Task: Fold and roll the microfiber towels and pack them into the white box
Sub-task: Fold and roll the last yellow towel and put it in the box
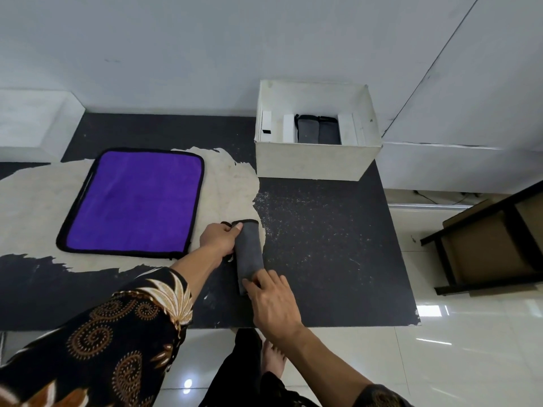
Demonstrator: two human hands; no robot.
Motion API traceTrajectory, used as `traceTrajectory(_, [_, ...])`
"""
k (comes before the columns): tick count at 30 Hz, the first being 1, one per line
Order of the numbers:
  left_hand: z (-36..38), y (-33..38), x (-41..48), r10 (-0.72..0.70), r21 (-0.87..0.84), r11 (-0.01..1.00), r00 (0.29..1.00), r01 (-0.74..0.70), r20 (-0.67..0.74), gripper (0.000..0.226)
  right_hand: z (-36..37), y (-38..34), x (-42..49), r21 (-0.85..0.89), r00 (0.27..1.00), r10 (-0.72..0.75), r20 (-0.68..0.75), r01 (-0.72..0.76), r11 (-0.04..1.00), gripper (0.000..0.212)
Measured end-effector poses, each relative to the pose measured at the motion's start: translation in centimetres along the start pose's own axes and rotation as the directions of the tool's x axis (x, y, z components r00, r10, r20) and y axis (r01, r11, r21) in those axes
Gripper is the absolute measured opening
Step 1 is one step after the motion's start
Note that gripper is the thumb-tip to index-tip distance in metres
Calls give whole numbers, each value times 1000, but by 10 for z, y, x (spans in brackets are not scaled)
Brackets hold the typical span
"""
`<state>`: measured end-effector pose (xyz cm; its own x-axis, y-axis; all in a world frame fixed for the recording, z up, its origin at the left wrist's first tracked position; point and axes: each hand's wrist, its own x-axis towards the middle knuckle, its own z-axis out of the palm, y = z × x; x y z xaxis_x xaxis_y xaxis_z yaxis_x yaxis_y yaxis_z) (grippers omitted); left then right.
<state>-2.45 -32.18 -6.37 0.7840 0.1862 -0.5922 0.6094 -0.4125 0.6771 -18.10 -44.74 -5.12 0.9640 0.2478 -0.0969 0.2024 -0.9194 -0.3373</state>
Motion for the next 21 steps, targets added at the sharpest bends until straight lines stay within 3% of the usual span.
traceTrajectory(4, [1,6,-12,78,140,988,996,-73,-32,45,-5,2,1,-17,997,-39,72,40,999,48])
traceTrajectory(7, [2,9,-29,155,244,958,988,-148,-10,45,-10,5,3,60,999,-35,20,34,998,46])
traceTrajectory(9, [1,6,-44,190,299,938,981,-172,-32,59,-13,9,6,136,995,50,-88,-38,990,39])
traceTrajectory(11, [2,-2,-58,185,364,920,980,-148,-70,64,-18,14,9,284,953,248,-172,-193,939,26])
traceTrajectory(14, [4,-16,-75,158,450,886,985,-110,-70,58,-30,19,20,449,885,464,-29,-403,797,20])
traceTrajectory(18, [3,-26,-81,205,550,819,979,-162,-17,50,-31,22,42,509,849,502,168,-511,693,37])
traceTrajectory(21, [-2,-25,-80,289,561,789,957,-250,20,40,-30,18,55,615,792,551,264,-578,536,39])
